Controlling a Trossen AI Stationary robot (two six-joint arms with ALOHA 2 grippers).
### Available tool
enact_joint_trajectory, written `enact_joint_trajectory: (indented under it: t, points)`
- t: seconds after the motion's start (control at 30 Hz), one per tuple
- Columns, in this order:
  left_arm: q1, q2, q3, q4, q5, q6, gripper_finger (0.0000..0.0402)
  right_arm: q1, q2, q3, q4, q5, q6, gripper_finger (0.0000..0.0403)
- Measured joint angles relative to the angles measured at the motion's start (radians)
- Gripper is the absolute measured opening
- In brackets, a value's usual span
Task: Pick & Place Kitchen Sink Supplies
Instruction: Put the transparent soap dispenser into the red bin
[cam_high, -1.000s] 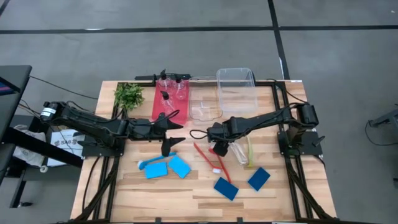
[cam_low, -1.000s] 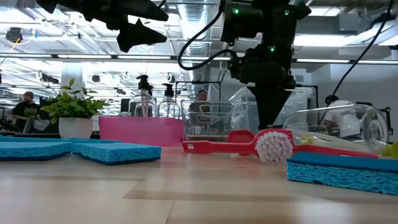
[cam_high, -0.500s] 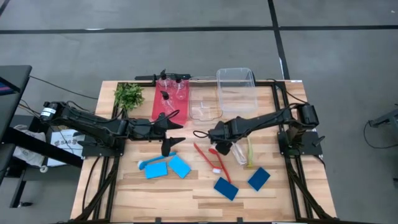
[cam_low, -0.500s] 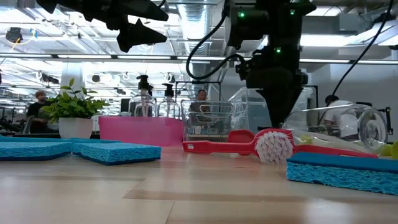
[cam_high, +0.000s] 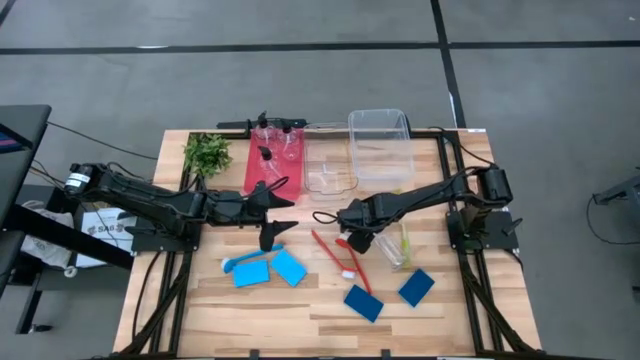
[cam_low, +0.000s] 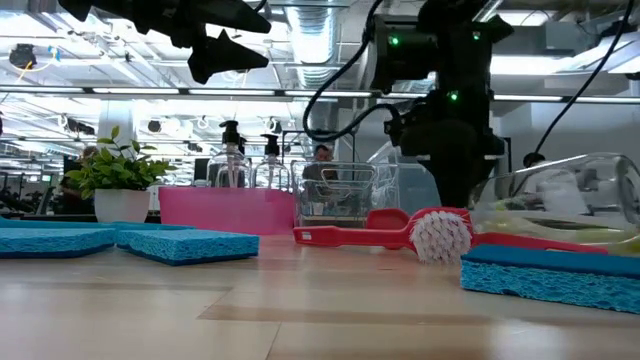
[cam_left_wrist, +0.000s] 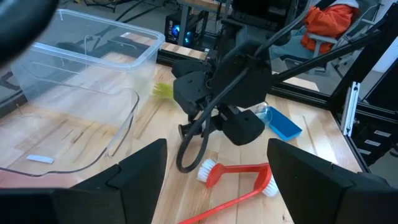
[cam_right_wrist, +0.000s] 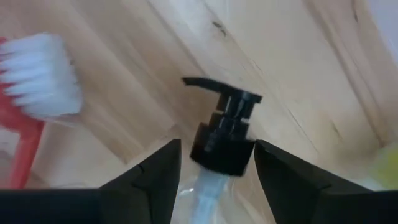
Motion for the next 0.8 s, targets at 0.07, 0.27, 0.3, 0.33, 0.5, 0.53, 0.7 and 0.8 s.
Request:
enact_joint_trajectory:
  t: [0.07, 0.27, 0.3, 0.33, 0.5, 0.53, 0.7, 0.8]
  points:
    - [0.0, 0.0, 0.0, 0.0, 0.0, 0.0, 0.028, 0.0, 0.0, -0.005, 0.002, 0.007, 0.004, 0.0193]
    - [0.0, 0.0, 0.0, 0.006, 0.0, 0.0, 0.028, 0.011, 0.0, -0.005, 0.005, -0.01, -0.006, 0.0173]
    - [0.0, 0.0, 0.0, 0.007, 0.0, 0.0, 0.028, 0.014, 0.0, -0.005, 0.007, -0.011, -0.008, 0.0168]
    - [0.0, 0.0, 0.0, 0.008, 0.0, 0.0, 0.028, 0.015, 0.0, -0.005, 0.007, -0.012, -0.009, 0.0164]
    - [0.0, 0.0, 0.0, 0.008, 0.0, 0.0, 0.028, 0.015, 0.0, -0.005, 0.007, -0.013, -0.009, 0.0139]
    - [0.0, 0.0, 0.0, 0.008, 0.0, 0.0, 0.028, 0.015, 0.0, -0.005, 0.007, -0.013, -0.009, 0.0135]
    - [0.0, 0.0, 0.0, 0.008, 0.0, 0.0, 0.028, 0.015, 0.0, -0.005, 0.006, -0.013, -0.013, 0.0138]
    - [0.0, 0.0, 0.0, 0.008, 0.0, 0.0, 0.028, 0.015, 0.0, -0.005, 0.006, -0.013, -0.014, 0.0146]
